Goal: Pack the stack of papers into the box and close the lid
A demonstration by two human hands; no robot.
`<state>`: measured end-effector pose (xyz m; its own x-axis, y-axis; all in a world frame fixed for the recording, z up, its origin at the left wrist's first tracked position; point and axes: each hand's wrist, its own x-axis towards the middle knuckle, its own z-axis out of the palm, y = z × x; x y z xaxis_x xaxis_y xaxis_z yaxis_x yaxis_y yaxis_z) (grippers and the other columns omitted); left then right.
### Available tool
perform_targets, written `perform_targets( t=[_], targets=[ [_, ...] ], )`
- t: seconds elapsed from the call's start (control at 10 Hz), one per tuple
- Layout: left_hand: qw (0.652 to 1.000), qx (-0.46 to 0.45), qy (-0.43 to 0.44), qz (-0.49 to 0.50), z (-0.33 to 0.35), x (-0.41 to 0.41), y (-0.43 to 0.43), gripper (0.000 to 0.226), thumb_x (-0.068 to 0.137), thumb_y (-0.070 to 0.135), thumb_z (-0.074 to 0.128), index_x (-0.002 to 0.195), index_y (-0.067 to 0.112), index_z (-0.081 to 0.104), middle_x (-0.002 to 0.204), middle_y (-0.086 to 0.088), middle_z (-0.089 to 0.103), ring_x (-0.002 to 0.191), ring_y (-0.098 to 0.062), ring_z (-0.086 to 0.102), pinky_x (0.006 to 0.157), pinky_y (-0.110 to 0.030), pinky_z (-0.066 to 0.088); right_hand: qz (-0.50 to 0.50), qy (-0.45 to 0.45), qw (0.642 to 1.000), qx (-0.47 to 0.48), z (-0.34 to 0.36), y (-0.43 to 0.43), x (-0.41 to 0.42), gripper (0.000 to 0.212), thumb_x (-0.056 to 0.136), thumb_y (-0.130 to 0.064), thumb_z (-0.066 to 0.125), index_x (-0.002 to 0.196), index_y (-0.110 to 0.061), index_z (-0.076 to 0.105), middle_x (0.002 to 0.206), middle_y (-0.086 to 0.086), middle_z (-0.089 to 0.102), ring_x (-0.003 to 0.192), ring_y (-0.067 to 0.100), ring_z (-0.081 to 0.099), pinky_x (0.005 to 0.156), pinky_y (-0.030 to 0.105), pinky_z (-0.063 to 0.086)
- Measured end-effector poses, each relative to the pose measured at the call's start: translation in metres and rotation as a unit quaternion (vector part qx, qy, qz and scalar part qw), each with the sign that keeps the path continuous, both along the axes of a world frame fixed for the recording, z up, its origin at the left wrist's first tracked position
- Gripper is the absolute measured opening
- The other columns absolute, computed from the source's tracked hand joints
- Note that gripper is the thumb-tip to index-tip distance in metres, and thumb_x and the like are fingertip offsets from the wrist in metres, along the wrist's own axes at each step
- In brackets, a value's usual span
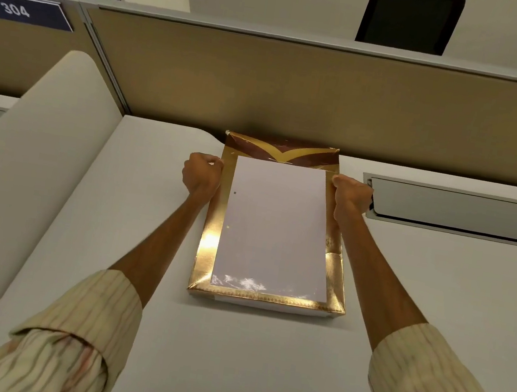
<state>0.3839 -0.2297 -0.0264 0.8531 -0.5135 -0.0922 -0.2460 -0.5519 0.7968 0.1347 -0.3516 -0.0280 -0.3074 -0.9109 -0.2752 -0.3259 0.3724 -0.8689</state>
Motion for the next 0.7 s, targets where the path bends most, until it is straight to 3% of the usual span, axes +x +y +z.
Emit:
perform_targets(
  t=[0.2, 0.4, 0.5, 0.6, 0.7],
  targets=[
    [1.000, 0.017, -0.015, 0.007, -0.012, 0.005, -0.002, 0.038, 0.091, 0.040, 0.064, 0.115, 0.013, 0.074, 0.119, -0.008, 0.073, 0.105, -0.029, 0.071, 0.096, -0.040, 0.054, -0.017, 0.024, 0.998, -0.059, -0.011, 0.006, 0.008, 0.031, 0.087, -0.027, 0.071, 0.109, -0.005, 0.074, 0.105, 0.012, 0.075, 0.094, 0.028, 0.072, 0.084, 0.039, 0.060],
    [0.997, 0.045, -0.062, 0.001, -0.014, 0.001, 0.002, 0.041, 0.094, 0.043, 0.057, 0.117, 0.012, 0.071, 0.120, -0.009, 0.073, 0.106, -0.029, 0.070, 0.097, -0.039, 0.053, 0.001, 0.057, 0.994, -0.095, -0.012, 0.010, 0.008, 0.030, 0.089, -0.028, 0.067, 0.109, -0.006, 0.073, 0.107, 0.013, 0.075, 0.095, 0.029, 0.072, 0.085, 0.038, 0.058],
    [0.988, 0.082, -0.124, -0.046, -0.015, -0.011, 0.009, 0.044, 0.100, 0.043, 0.045, 0.123, 0.010, 0.065, 0.122, -0.011, 0.070, 0.108, -0.030, 0.068, 0.097, -0.037, 0.052, 0.059, 0.177, 0.976, -0.111, -0.013, 0.018, 0.010, 0.033, 0.096, -0.030, 0.057, 0.119, -0.008, 0.065, 0.114, 0.012, 0.071, 0.100, 0.030, 0.069, 0.088, 0.039, 0.055],
    [0.980, 0.117, -0.138, -0.088, -0.009, -0.027, 0.019, 0.050, 0.102, 0.042, 0.039, 0.138, 0.010, 0.051, 0.141, -0.012, 0.057, 0.125, -0.032, 0.059, 0.107, -0.042, 0.045, 0.156, 0.283, 0.942, -0.089, -0.013, 0.032, 0.011, 0.044, 0.102, -0.032, 0.041, 0.139, -0.009, 0.044, 0.139, 0.014, 0.055, 0.125, 0.033, 0.055, 0.107, 0.045, 0.041],
    [0.960, 0.122, -0.211, -0.136, -0.012, -0.042, 0.028, 0.055, 0.104, 0.041, 0.030, 0.151, 0.012, 0.034, 0.162, -0.011, 0.028, 0.149, -0.030, 0.028, 0.123, -0.046, 0.021, 0.225, 0.338, 0.905, -0.124, -0.017, 0.044, 0.004, 0.054, 0.103, -0.039, 0.027, 0.150, -0.012, 0.027, 0.159, 0.009, 0.026, 0.149, 0.026, 0.020, 0.121, 0.048, 0.011]
  ],
)
